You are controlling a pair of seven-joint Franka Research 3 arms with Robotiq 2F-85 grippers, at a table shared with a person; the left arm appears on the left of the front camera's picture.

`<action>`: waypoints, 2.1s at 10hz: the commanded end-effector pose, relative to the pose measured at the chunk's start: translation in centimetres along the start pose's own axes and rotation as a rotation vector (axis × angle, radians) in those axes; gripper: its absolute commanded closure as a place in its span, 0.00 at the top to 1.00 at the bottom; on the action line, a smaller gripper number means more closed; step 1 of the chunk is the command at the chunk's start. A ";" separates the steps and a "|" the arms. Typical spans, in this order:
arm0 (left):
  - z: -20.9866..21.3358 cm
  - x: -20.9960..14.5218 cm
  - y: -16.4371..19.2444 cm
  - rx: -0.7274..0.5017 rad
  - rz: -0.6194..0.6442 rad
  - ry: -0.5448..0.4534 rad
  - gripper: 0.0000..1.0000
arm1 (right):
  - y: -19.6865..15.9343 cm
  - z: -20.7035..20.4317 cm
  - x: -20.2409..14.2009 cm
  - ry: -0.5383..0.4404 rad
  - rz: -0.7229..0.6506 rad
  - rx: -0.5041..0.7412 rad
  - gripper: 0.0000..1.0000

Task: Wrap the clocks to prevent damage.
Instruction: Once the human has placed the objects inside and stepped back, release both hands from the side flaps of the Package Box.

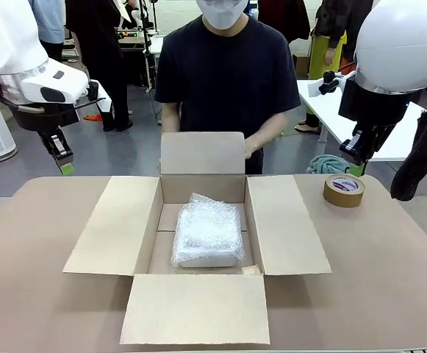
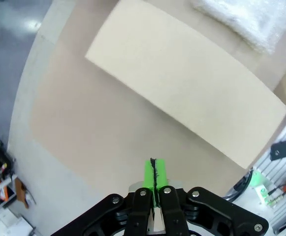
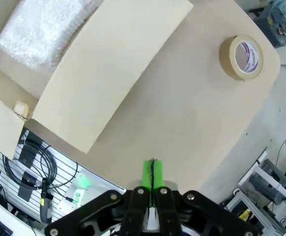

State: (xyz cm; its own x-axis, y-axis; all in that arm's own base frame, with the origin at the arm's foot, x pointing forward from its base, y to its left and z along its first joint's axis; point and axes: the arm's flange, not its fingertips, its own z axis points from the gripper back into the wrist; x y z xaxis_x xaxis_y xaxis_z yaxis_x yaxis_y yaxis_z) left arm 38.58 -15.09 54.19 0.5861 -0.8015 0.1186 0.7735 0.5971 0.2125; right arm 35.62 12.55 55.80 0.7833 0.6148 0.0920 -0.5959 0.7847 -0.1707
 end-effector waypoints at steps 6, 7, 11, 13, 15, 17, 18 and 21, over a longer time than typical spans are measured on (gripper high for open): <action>2.8 -2.1 4.0 -0.254 -0.703 0.124 0.00 | -2.6 -1.2 -1.9 0.089 0.521 0.159 0.01; 2.6 -2.6 4.3 -0.229 -0.732 0.122 0.00 | -3.0 -1.3 -2.4 0.081 0.538 0.145 0.01; 2.9 -2.9 5.0 -0.238 -0.733 0.119 0.00 | -2.7 -1.3 -2.6 0.076 0.535 0.149 0.01; 2.9 -2.9 5.0 -0.238 -0.733 0.119 0.00 | -2.7 -1.3 -2.6 0.076 0.535 0.149 0.01; 2.9 -2.9 5.0 -0.238 -0.733 0.119 0.00 | -2.7 -1.3 -2.6 0.076 0.535 0.149 0.01; 2.9 -2.9 5.0 -0.238 -0.733 0.119 0.00 | -2.7 -1.3 -2.6 0.076 0.535 0.149 0.01; 2.9 -2.9 5.0 -0.238 -0.733 0.119 0.00 | -2.7 -1.3 -2.6 0.076 0.535 0.149 0.01; 2.9 -2.9 5.0 -0.238 -0.733 0.119 0.00 | -2.7 -1.3 -2.6 0.076 0.535 0.149 0.01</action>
State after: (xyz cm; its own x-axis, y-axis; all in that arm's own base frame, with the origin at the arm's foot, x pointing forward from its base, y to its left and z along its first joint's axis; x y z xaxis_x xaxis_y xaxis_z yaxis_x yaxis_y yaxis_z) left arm 40.01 -10.06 57.25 -0.0834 -0.9933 -0.0804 0.9965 -0.0827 -0.0123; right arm 35.38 8.60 54.95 0.3746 0.9264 -0.0371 -0.9269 0.3733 -0.0389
